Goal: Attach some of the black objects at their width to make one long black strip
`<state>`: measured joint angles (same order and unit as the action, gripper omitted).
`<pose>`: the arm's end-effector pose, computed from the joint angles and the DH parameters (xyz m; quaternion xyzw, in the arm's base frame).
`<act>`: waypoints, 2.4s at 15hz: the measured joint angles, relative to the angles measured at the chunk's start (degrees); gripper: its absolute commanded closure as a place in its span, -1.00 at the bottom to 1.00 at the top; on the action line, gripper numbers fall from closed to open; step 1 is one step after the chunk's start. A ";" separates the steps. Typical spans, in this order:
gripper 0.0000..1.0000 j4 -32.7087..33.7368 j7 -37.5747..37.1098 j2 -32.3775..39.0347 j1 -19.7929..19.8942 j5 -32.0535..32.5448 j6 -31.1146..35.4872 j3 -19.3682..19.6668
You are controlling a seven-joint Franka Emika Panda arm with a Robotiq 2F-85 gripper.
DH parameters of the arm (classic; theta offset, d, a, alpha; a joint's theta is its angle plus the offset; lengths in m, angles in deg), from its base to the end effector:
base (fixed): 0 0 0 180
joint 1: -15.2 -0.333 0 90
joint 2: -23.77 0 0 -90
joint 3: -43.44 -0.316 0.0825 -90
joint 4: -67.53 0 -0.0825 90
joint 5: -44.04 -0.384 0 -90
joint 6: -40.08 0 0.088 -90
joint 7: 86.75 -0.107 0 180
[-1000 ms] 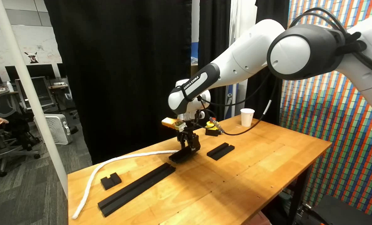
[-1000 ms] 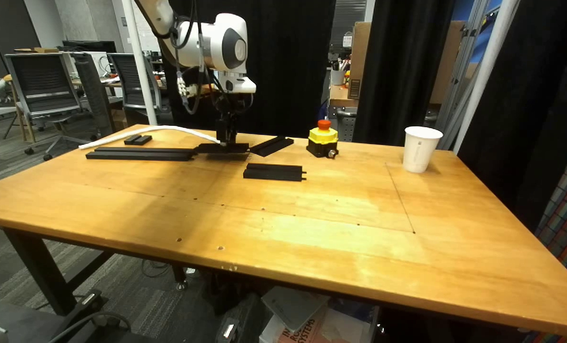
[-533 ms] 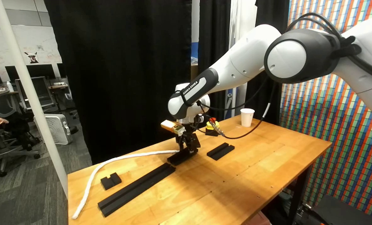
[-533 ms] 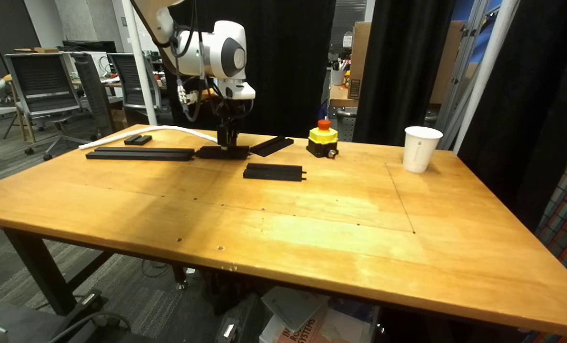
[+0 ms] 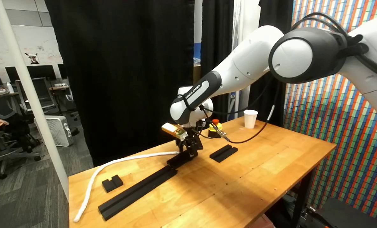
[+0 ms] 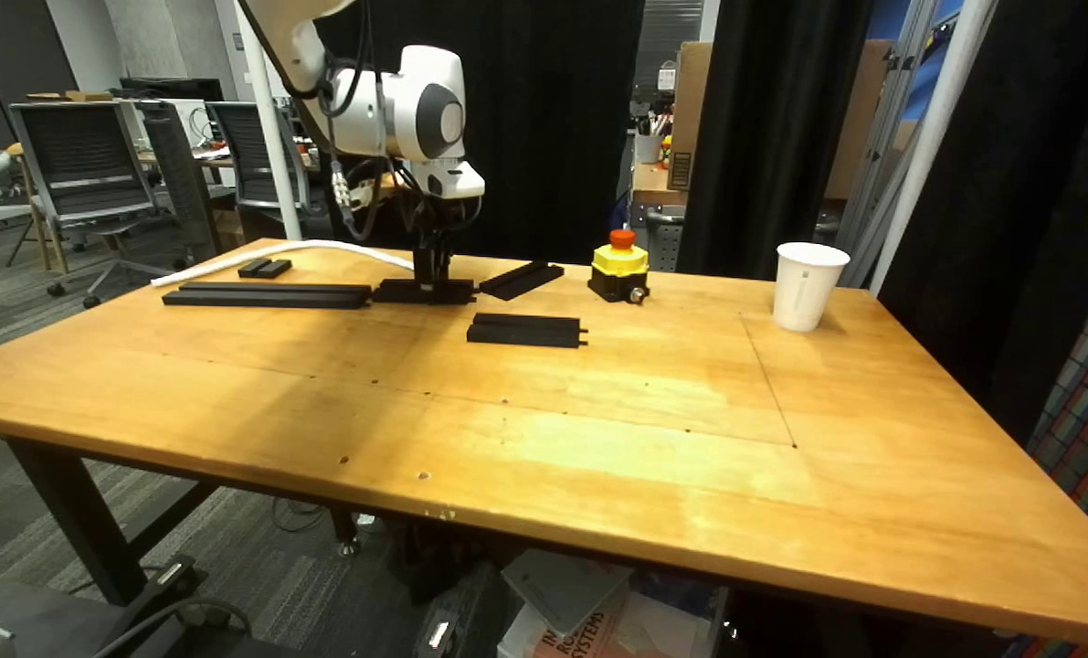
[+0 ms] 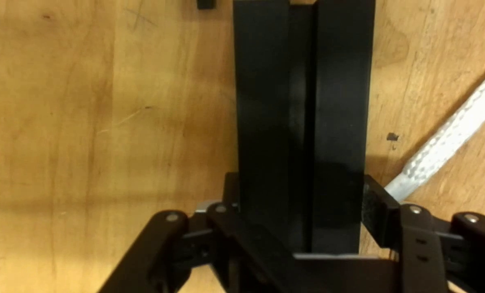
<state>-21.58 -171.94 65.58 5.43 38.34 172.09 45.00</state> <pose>0.6985 0.1057 0.2192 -0.7638 0.6448 0.0138 0.0265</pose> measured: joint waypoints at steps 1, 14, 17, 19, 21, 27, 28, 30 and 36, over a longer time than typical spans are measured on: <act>0.08 -0.42 0.43 -0.17 0.00 -0.13 0.43 -0.12; 0.08 -8.61 4.91 -4.82 0.24 -3.82 4.71 -1.04; 0.08 -9.84 6.30 -5.65 0.58 -5.24 4.70 -1.65; 0.08 -10.44 7.02 -6.04 0.74 -6.00 4.70 -2.00; 0.08 -10.54 7.35 -6.06 0.78 -6.38 4.68 -2.14; 0.08 -10.54 7.28 -6.06 0.79 -6.48 4.53 -2.13; 0.08 -10.54 7.20 -6.06 0.78 -6.48 4.42 -2.08; 0.08 -10.52 6.83 -6.06 0.78 -6.48 4.18 -1.97; 0.08 -10.27 6.23 -5.95 0.89 -6.48 3.69 -1.78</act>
<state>-31.84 -165.71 59.63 6.32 31.86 175.78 43.22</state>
